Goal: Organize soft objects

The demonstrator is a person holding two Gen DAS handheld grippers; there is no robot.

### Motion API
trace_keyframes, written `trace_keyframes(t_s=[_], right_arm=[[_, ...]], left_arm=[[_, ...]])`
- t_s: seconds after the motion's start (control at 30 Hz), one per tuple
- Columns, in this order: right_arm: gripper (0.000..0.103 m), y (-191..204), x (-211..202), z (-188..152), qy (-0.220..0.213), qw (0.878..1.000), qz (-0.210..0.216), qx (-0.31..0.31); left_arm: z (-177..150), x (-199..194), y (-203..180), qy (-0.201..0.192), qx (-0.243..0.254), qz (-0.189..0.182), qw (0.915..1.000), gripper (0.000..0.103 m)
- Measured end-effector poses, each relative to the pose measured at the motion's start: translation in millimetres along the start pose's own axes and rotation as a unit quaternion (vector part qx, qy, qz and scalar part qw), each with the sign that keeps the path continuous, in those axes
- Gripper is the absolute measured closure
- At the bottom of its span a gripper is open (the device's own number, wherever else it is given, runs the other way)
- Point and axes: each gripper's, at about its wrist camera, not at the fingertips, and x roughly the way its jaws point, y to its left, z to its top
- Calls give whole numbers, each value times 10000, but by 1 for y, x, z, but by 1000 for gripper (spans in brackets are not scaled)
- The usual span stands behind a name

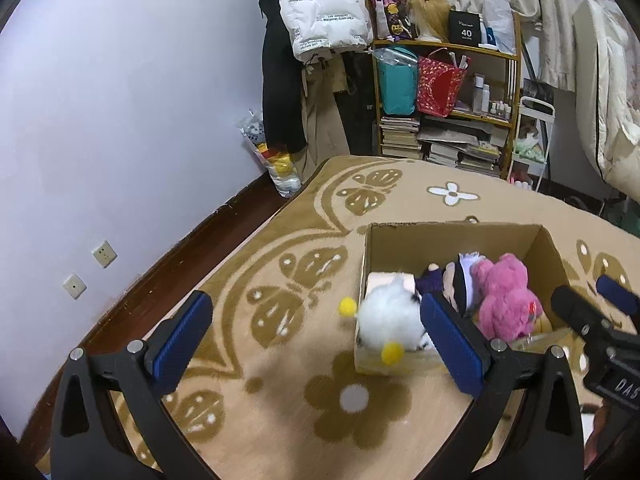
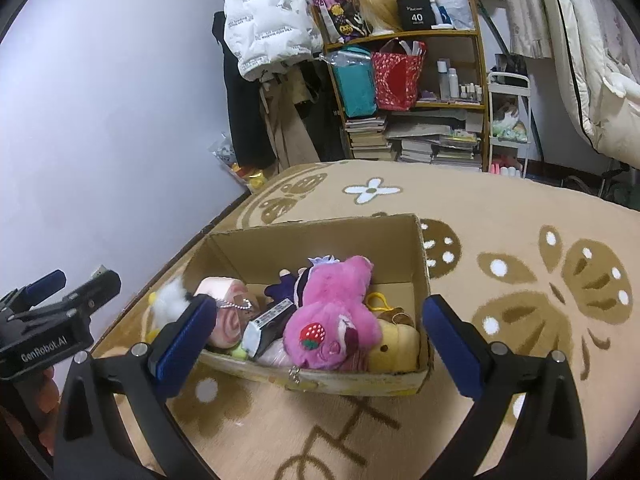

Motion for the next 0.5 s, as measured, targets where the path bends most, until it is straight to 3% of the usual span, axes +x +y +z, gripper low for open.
trace_keyframes(t_s=[0.2, 0.5], right_arm=[[0, 6, -24, -2, -127, 9999, 91, -72], [0, 10, -58, -8, -383, 9991, 153, -113]], left_arm=[[-7, -23, 6, 12, -73, -213, 9997, 0], [-17, -64, 6, -269, 112, -159, 9994, 0]])
